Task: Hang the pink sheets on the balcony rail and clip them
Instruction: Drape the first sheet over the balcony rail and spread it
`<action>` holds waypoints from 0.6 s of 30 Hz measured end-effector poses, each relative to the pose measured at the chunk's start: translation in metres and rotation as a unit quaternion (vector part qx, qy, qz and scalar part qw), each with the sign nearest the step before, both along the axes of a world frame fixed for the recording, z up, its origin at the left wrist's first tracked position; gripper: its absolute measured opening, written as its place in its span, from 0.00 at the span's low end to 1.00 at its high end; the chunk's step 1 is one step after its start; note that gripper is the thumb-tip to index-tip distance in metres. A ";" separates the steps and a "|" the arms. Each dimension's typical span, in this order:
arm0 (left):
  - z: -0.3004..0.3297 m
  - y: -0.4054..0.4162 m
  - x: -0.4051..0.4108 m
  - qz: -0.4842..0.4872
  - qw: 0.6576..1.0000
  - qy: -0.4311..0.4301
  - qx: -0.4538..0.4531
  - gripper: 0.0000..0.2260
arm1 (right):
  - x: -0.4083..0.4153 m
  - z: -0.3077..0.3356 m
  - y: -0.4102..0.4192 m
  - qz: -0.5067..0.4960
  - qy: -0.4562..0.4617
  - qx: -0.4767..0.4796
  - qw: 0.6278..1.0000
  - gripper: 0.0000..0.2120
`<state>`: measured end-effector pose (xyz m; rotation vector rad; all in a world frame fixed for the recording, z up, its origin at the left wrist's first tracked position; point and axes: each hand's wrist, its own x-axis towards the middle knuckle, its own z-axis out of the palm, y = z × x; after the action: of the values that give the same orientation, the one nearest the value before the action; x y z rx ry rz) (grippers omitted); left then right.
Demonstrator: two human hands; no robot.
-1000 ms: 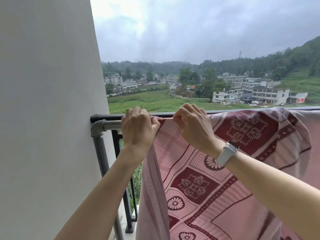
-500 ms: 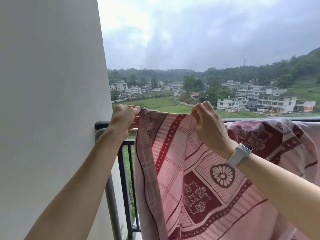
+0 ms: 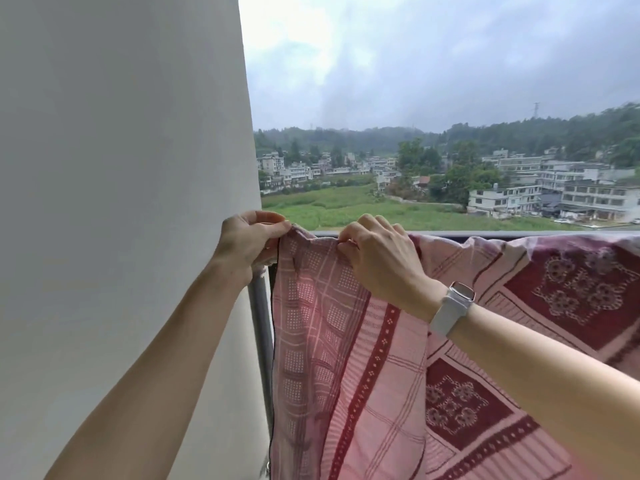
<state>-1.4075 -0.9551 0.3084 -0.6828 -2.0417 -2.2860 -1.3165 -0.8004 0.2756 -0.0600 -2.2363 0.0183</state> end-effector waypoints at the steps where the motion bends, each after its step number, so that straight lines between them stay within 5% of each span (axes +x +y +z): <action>1: 0.000 -0.004 -0.001 0.014 0.999 -0.009 0.032 0.07 | -0.001 -0.001 0.002 0.003 0.026 -0.001 1.000 0.08; 4: -0.003 -0.011 -0.010 0.095 0.991 0.018 0.090 0.09 | -0.003 0.005 0.007 -0.013 0.071 -0.007 0.997 0.05; 7: -0.009 -0.018 -0.021 0.110 0.989 0.090 0.038 0.05 | 0.000 0.016 0.011 -0.025 0.037 -0.042 0.998 0.08; 12: -0.017 -0.023 -0.029 -0.019 0.959 0.227 -0.171 0.09 | 0.005 0.011 -0.007 0.023 -0.055 -0.019 0.998 0.09; 16: -0.005 -0.015 -0.034 -0.156 0.906 0.235 -0.315 0.12 | 0.000 0.011 -0.015 0.010 -0.050 -0.051 0.997 0.13; 18: 0.000 -0.017 -0.040 -0.187 0.907 0.200 -0.321 0.08 | -0.002 0.008 -0.016 -0.001 -0.054 -0.052 0.997 0.13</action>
<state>-1.4472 -0.9725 0.3079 -1.5340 -2.5830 -1.3485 -1.3180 -0.8160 0.2840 -0.1235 -2.3424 0.1340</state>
